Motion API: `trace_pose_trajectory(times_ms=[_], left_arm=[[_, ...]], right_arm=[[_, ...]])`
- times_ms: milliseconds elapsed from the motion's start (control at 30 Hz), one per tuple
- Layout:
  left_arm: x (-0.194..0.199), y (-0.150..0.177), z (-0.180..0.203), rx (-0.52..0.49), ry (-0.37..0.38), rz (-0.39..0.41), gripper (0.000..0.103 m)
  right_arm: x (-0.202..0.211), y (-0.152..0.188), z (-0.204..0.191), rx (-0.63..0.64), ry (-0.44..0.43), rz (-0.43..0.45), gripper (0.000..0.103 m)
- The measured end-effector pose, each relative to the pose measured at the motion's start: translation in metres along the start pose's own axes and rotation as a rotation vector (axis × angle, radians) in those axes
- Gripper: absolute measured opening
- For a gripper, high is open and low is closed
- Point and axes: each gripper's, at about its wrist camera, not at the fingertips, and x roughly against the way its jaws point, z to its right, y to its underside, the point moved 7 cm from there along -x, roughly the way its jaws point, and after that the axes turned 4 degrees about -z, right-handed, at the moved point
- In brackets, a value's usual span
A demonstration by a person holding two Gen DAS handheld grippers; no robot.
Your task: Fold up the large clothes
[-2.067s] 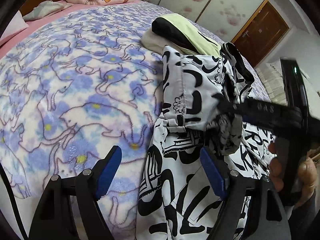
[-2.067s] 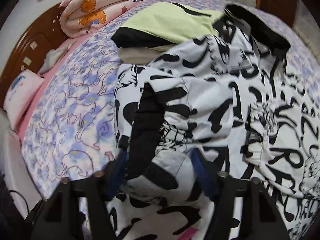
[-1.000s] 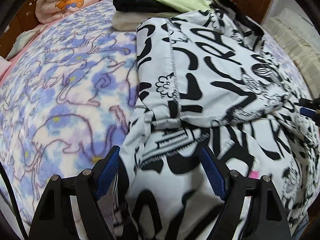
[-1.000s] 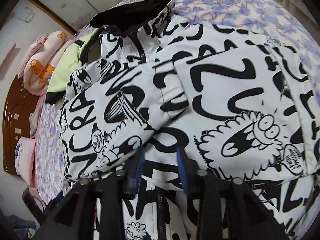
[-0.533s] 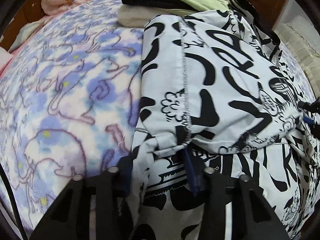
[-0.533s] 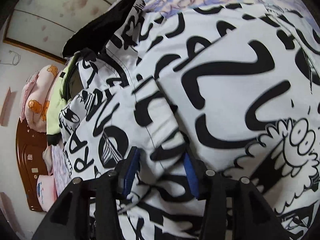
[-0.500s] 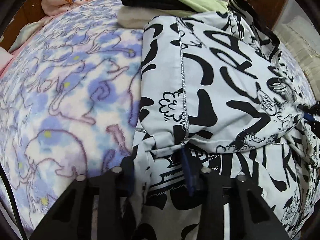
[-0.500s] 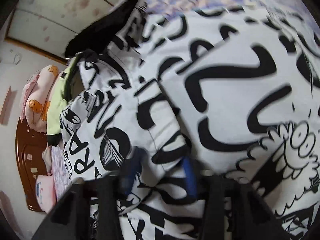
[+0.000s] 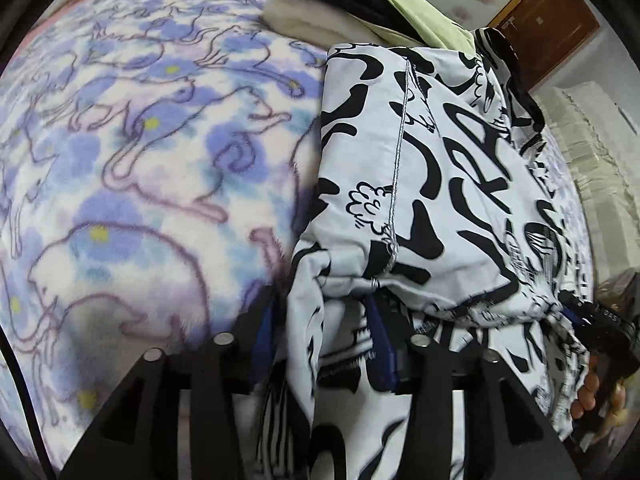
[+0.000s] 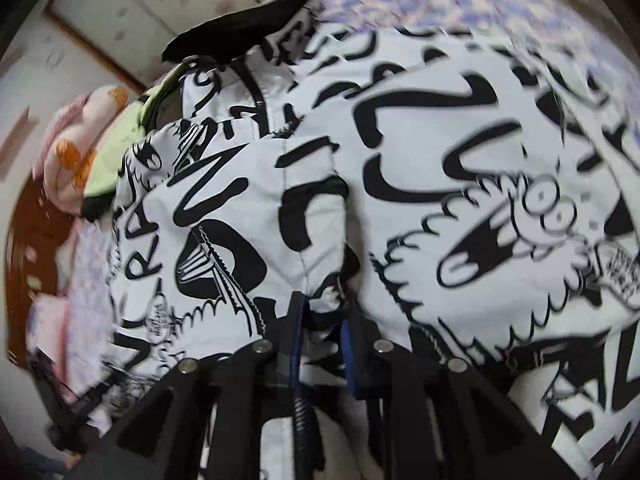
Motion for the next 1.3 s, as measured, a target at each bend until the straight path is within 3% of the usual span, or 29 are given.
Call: trace_pose_trajectory(times_ms=[67,233,367,467,600,733,867,900,933,967,1067,1167,1300], left_arm=[[0.014,0.003,-0.003,-0.003,0.015,0.006,0.059],[0.055,-0.012,-0.004,-0.016,0.059,0.110,0.081],[0.043,-0.044,-0.001,0.014,0.050,0.124,0.081],[0.010,-0.068,0.008,-0.001,0.058,0.067,0.081],[-0.030,-0.095,0.013,-0.021,0.002,0.008,0.081],[-0.056,-0.120,0.017,0.029,0.076,-0.034,0.081],[-0.070,-0.134,0.017,0.075,0.075,-0.036,0.081],[-0.070,-0.137,0.018,0.084,0.071,-0.029,0.074],[-0.067,-0.141,0.020,0.081,0.069,-0.007,0.050],[-0.064,-0.144,0.025,0.061,0.083,0.008,0.046],[-0.065,-0.143,0.041,-0.056,0.001,0.044,0.041],[-0.076,-0.141,0.049,-0.128,-0.091,0.056,0.041],[-0.065,-0.140,0.061,-0.189,-0.156,0.088,0.042]], right_arm=[[0.012,-0.001,0.000,0.012,0.003,0.012,0.028],[0.043,-0.006,-0.005,0.086,0.021,0.068,0.054],[0.033,-0.028,-0.009,0.126,0.036,0.065,0.056],[0.014,-0.048,-0.011,0.151,0.043,0.048,0.056],[-0.009,-0.069,-0.016,0.195,0.024,0.021,0.056],[-0.031,-0.081,-0.021,0.223,0.016,-0.011,0.055],[-0.050,-0.081,-0.016,0.163,-0.029,-0.064,0.055],[-0.049,-0.081,-0.018,0.182,-0.028,-0.054,0.045],[-0.046,-0.080,-0.020,0.215,-0.008,-0.040,0.019],[-0.040,-0.080,-0.023,0.247,0.018,-0.013,0.013],[-0.023,-0.080,-0.023,0.301,0.065,0.094,0.013],[-0.049,-0.072,-0.013,0.313,0.164,0.036,0.016],[-0.031,-0.073,-0.019,0.268,0.207,0.049,0.025]])
